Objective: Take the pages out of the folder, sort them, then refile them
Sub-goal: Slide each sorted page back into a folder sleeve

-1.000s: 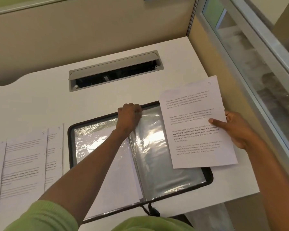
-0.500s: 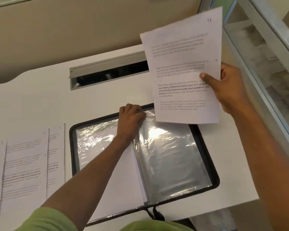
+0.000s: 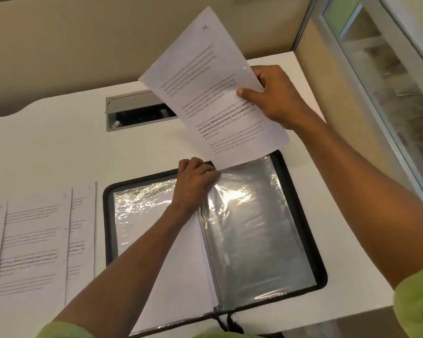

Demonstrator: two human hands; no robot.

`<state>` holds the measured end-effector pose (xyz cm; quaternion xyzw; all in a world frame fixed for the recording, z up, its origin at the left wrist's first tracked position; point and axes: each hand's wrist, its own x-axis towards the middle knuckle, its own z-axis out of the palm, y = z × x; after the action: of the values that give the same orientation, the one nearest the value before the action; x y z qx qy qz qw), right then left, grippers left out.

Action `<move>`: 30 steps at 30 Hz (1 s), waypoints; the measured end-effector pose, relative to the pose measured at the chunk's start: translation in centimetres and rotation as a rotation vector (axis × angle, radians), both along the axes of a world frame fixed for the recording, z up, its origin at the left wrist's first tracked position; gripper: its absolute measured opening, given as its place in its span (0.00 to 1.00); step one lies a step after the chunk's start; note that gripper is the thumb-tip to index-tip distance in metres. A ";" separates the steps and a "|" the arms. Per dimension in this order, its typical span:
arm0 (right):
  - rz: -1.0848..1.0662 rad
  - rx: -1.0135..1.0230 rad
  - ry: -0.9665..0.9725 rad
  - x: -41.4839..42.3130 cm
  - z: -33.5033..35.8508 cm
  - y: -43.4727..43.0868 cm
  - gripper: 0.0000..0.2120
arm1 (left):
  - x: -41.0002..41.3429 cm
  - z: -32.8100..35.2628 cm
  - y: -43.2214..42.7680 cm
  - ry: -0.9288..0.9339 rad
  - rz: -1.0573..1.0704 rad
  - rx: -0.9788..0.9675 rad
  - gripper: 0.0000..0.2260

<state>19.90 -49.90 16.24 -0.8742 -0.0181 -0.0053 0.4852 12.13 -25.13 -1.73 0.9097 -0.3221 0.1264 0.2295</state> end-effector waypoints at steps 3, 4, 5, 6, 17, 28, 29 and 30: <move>0.040 -0.025 0.051 0.6 -0.9 1.0 0.13 | 0.2 0.0 0.1 0.003 -0.012 -0.014 0.06; 0.056 -0.014 0.075 0.7 -1.1 1.3 0.13 | 0.3 0.0 0.2 0.006 -0.013 -0.019 0.06; 0.071 0.000 0.101 0.8 -1.5 1.6 0.13 | 0.3 0.0 0.2 0.013 -0.013 -0.022 0.06; 0.083 0.011 0.128 0.9 -1.8 1.9 0.13 | 0.4 0.1 0.2 0.020 -0.012 -0.023 0.06; 0.110 -0.033 0.362 2.2 -7.6 2.9 0.18 | 0.9 0.2 -0.7 0.196 0.071 -0.039 0.07; -0.039 -0.036 0.514 0.8 -11.4 1.7 0.14 | 0.4 1.9 -7.1 0.470 0.071 -0.032 0.09; -0.058 -0.013 0.525 0.9 -11.6 1.7 0.15 | 0.2 2.1 -7.9 0.493 0.068 -0.043 0.09; -0.074 0.002 0.536 0.9 -11.7 1.8 0.15 | 0.1 2.3 -8.7 0.512 0.067 -0.054 0.08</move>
<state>20.81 -48.11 4.58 -0.8440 0.1429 0.2083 0.4731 12.22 -33.78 0.55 0.9158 -0.2196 -0.0918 0.3234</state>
